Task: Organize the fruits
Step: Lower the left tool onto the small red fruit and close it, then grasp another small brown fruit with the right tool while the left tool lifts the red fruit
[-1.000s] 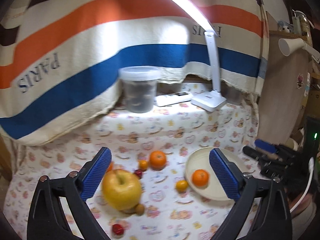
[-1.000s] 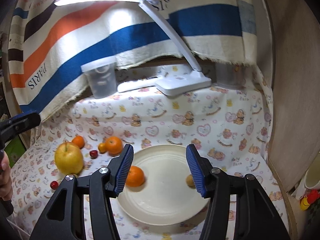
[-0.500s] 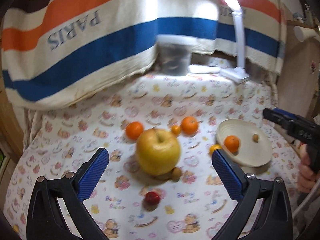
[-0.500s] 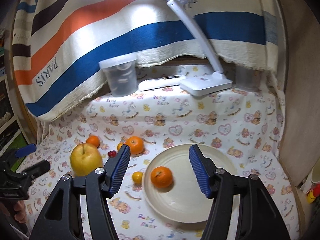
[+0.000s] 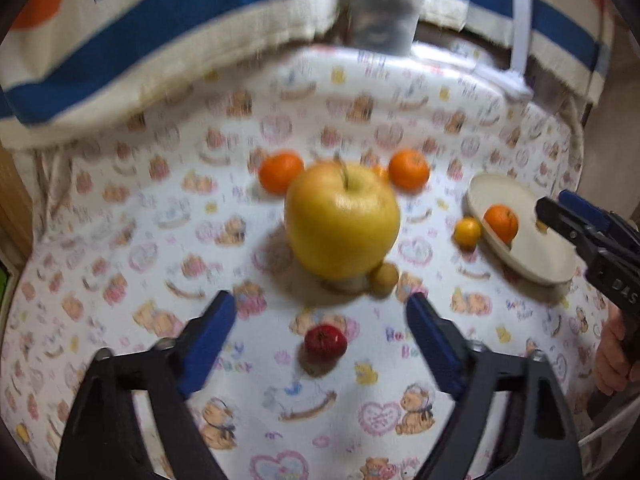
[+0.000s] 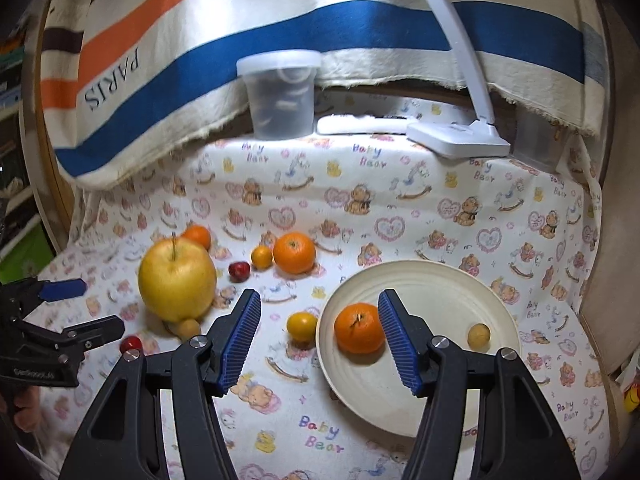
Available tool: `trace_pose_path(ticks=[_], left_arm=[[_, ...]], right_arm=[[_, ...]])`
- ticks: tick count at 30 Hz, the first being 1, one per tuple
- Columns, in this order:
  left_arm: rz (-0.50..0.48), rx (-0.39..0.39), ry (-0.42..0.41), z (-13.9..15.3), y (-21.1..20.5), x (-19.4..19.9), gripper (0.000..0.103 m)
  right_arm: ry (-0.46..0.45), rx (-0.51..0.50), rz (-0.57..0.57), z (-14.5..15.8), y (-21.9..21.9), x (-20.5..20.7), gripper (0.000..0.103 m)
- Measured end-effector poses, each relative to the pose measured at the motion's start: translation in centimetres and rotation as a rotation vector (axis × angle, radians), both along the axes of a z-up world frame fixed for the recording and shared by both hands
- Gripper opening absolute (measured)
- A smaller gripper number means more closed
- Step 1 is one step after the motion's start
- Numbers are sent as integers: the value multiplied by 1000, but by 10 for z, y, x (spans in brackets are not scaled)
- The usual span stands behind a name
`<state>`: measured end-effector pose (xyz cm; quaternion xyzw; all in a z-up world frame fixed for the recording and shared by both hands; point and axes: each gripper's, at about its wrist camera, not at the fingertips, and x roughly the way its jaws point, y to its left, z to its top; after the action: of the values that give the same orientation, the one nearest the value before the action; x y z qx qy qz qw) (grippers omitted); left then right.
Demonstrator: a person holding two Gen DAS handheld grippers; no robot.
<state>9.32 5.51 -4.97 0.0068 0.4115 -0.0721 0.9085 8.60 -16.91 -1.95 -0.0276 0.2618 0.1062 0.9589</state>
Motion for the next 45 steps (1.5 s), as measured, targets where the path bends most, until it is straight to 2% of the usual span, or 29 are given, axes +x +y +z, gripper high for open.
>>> trace_pose_path(ticks=[4, 10, 12, 13, 16, 17, 20, 22, 25, 29, 33, 36, 42, 44, 45], left_arm=[[16, -33, 86, -14, 4, 7, 71], [10, -16, 131, -25, 0, 13, 69], [13, -26, 150, -29, 2, 15, 66], [15, -26, 156, -30, 2, 16, 60], [10, -43, 166, -33, 3, 17, 31], [6, -54, 155, -31, 4, 16, 26], [0, -66, 125, -26, 4, 14, 26], [8, -55, 79, -19, 4, 12, 26], [14, -83, 8, -7, 9, 9, 26], [54, -56, -94, 1, 11, 3, 26], [54, -66, -111, 1, 11, 6, 26], [61, -98, -127, 3, 15, 6, 26], [96, -98, -159, 9, 20, 2, 27], [108, -94, -154, 8, 22, 3, 27], [126, -75, -149, 7, 23, 4, 27]], right_arm=[[-1, -9, 9, -2, 2, -2, 63], [24, 4, 27, -3, 4, -5, 63], [32, 17, 41, -3, 4, -6, 63], [30, 12, 43, -3, 5, -7, 63], [23, -8, 37, -4, 7, -7, 63], [27, -6, 37, -5, 6, -7, 63], [42, 4, 36, -6, 4, -4, 63], [41, 6, 34, -6, 3, -4, 63], [49, 20, 36, -4, 4, -2, 63], [76, 37, 48, -6, 11, 4, 63], [104, 15, 56, -15, 20, 8, 63], [145, 12, 113, -20, 32, 11, 63], [201, -44, 239, -29, 74, 20, 63], [229, -55, 274, -33, 86, 24, 61], [249, -68, 295, -37, 95, 27, 55]])
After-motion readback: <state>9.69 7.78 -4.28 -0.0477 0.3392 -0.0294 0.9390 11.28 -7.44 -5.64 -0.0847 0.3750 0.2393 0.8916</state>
